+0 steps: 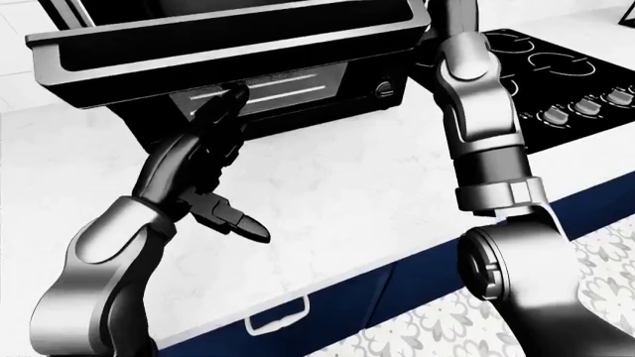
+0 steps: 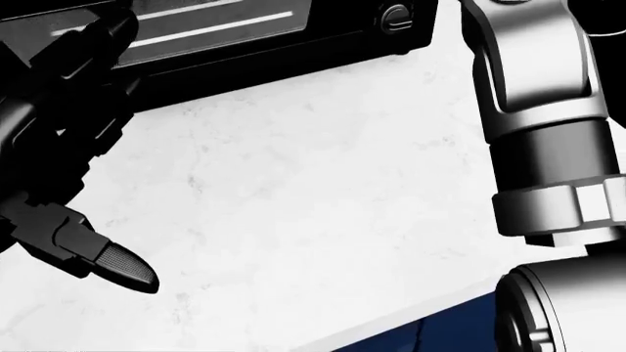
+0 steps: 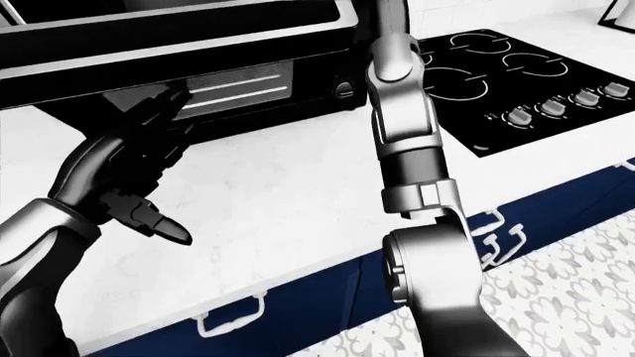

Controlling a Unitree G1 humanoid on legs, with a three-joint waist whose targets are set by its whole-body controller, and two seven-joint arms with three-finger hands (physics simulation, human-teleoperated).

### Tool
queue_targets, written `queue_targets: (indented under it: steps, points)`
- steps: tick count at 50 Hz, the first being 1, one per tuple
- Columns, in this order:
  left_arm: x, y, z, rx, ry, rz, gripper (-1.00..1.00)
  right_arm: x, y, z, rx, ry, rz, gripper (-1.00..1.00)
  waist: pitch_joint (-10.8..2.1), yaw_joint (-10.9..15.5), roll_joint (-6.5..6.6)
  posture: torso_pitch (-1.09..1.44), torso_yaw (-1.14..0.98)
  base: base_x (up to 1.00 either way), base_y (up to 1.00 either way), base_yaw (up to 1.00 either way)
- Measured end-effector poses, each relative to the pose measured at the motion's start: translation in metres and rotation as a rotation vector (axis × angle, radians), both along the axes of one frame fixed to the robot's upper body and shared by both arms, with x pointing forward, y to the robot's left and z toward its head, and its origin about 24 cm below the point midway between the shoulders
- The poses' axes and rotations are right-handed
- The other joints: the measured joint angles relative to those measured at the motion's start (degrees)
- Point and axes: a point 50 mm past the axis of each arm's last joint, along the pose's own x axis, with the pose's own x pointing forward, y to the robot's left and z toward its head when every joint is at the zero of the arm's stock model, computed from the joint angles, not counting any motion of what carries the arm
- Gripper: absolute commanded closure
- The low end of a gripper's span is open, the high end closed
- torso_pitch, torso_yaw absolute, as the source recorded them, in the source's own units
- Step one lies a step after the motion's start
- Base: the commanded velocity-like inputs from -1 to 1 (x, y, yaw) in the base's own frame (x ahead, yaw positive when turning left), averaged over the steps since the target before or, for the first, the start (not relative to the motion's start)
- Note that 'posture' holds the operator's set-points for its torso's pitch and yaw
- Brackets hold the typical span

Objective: Close the toaster oven door.

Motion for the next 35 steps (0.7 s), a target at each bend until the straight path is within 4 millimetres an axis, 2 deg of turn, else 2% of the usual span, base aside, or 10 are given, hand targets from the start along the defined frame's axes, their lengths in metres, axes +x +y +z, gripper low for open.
queue_targets:
  steps: [35]
  points:
    - [0.016, 0.007, 0.016, 0.027, -0.035, 0.008, -1.0, 0.007, -0.015, 0.008, 0.02, -0.018, -0.2, -1.0, -0.45, 1.12, -0.7, 0.0, 0.0, 0.0, 0.0, 0.0]
